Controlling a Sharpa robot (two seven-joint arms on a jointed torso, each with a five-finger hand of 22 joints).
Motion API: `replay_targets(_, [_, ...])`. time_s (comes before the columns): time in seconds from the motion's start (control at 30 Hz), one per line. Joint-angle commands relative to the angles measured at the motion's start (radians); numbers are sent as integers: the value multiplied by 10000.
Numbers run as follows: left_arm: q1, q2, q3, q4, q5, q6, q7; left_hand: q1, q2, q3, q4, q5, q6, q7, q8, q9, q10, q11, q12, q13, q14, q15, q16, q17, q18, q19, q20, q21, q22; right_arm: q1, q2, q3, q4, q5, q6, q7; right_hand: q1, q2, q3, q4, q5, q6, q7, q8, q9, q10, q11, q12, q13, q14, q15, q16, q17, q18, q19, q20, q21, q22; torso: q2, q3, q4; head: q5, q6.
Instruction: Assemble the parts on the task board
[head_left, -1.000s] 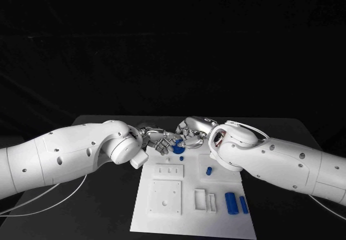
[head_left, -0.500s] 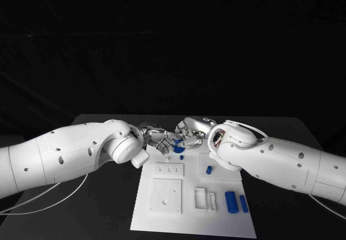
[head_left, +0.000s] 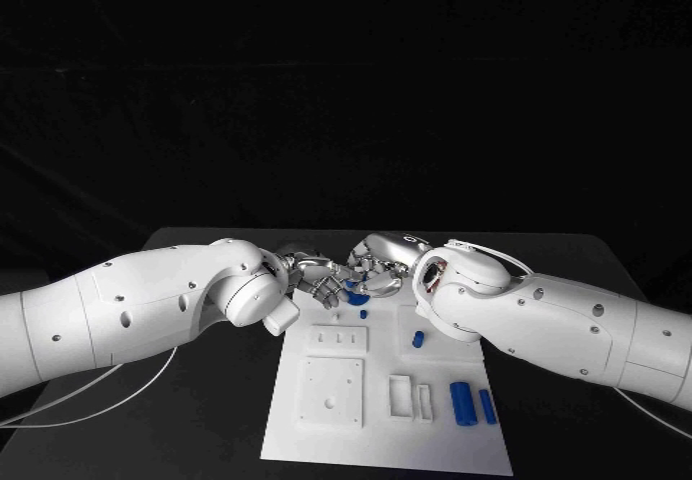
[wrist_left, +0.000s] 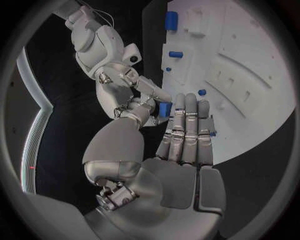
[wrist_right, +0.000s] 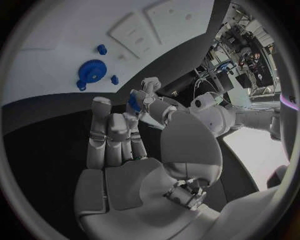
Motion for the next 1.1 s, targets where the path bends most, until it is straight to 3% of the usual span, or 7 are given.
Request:
replay_targets(0.03, [18,56,21,43,-28,68,402,-10,206,3,-126,19,162,-35,70,28,151,-69,47,36,63,-38,69,-19,117,7,-29,61,156,-19,-10,-21,3,-99,191,59,-39,85,47,-5,46,492,242,35,510,66,-26,-53,4,5,-47,-47,10,203,97,-6,35,185,-1,3,-1,7,-10])
replay_targets(0.43, [16,55,11,18,-58,55,476,-21,849,112,-829,36,813,-271,221,24,697,-312,206,198,196,-99,169,-25,86,102,-84,118,166,-19,-27,-31,-52,-99,237,31,-53,86,49,-10,45,493,243,31,514,68,-25,-55,4,6,-46,-48,11,203,99,-4,35,184,3,4,-3,4,-49])
replay_targets(0.83, [14,103,-8,-47,-241,53,467,-123,1005,199,-1175,112,1150,-392,269,51,982,-429,270,303,394,-226,381,116,62,247,-197,234,180,-60,-18,-34,-11,-82,254,97,-65,85,50,-18,45,493,243,28,518,69,-25,-57,5,8,-46,-49,12,203,101,-3,35,184,5,9,-2,0,-69])
replay_targets(0.97, [13,143,-130,-70,-284,-17,439,-126,1017,225,-1209,179,1164,-396,264,52,991,-430,266,309,395,-229,388,127,53,252,-203,240,179,-72,-26,-35,-48,15,172,136,-66,86,50,-19,45,493,243,27,518,69,-25,-57,5,8,-46,-49,12,203,101,-3,35,184,6,6,-5,-10,-77])
replay_targets(1.03, [13,155,-148,-84,-307,-37,432,-129,1025,252,-1246,263,1182,-402,262,55,1006,-435,265,317,402,-233,399,140,46,258,-209,247,178,-72,-26,-35,-60,70,121,153,-81,78,47,-22,46,485,246,20,518,67,-23,-60,5,7,-44,-52,12,203,99,-2,33,183,-3,3,-4,9,-82])
replay_targets(1.07, [13,160,-155,-89,-315,-37,432,-148,976,345,-1309,1174,1328,-451,330,98,1150,-486,332,365,520,-280,493,200,31,340,-226,309,193,-72,-26,-36,-61,118,93,169,-90,73,44,-24,46,479,248,15,519,65,-21,-62,5,7,-44,-53,12,203,98,-1,32,183,-8,2,-4,12,-92])
replay_targets(1.1, [13,159,-158,-83,-315,-44,439,-196,990,374,-1374,1341,1349,-465,321,105,1170,-501,330,382,524,-296,506,222,28,357,-260,334,194,-72,-30,-36,-60,143,87,181,-92,72,44,-25,46,478,248,15,519,65,-21,-63,5,7,-43,-54,12,203,98,-1,32,183,-11,6,-8,20,-108])
